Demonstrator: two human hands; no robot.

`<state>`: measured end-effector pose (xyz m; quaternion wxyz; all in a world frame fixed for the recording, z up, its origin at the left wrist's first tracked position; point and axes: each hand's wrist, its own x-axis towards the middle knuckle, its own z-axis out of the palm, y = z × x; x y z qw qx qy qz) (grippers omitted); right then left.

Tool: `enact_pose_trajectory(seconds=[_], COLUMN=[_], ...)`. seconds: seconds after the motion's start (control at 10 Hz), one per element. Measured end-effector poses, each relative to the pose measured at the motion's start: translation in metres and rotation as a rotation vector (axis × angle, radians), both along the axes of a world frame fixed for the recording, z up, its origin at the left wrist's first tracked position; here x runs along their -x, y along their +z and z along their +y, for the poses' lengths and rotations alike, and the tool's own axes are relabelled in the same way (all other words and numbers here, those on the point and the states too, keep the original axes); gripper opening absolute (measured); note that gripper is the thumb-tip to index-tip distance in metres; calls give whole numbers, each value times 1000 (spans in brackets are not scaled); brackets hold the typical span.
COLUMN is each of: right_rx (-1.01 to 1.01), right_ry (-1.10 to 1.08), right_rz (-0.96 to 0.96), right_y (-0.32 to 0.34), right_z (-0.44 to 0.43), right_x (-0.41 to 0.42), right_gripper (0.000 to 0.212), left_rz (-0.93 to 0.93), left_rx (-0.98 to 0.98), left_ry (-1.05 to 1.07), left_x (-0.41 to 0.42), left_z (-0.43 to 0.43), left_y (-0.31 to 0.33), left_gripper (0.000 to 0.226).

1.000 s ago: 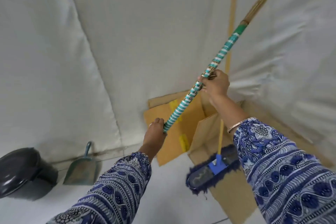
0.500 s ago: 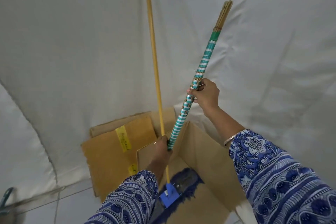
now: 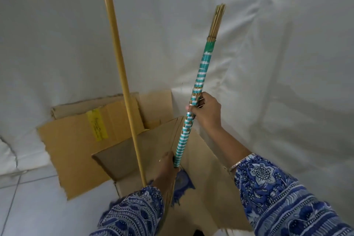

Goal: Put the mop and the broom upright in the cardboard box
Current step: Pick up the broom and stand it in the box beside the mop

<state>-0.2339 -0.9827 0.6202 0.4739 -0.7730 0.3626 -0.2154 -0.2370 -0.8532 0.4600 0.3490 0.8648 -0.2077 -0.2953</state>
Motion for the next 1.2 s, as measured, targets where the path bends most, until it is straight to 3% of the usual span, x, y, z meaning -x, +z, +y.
enact_pose_trajectory(seconds=[0.3,0.5,1.0,1.2], right_rx=[-16,-13,114,109], right_ry=[175,268,279,227], right_rz=[98,179,227,242], right_y=[-166,-244,-288,-265], right_z=[-112,-146,-161,-153], right_x=[-39,-70,-120,-112], right_gripper=[21,19,19,25], left_rz=[145,179,172,146], left_rx=[-123,-166,-212,-208], left_ry=[151,273,254,237], left_x=[-11,-26,-65,-68], left_z=[-114,-152,-171,-158], left_y=[-152,-233,-270,-234], left_gripper=[19,15,33,45])
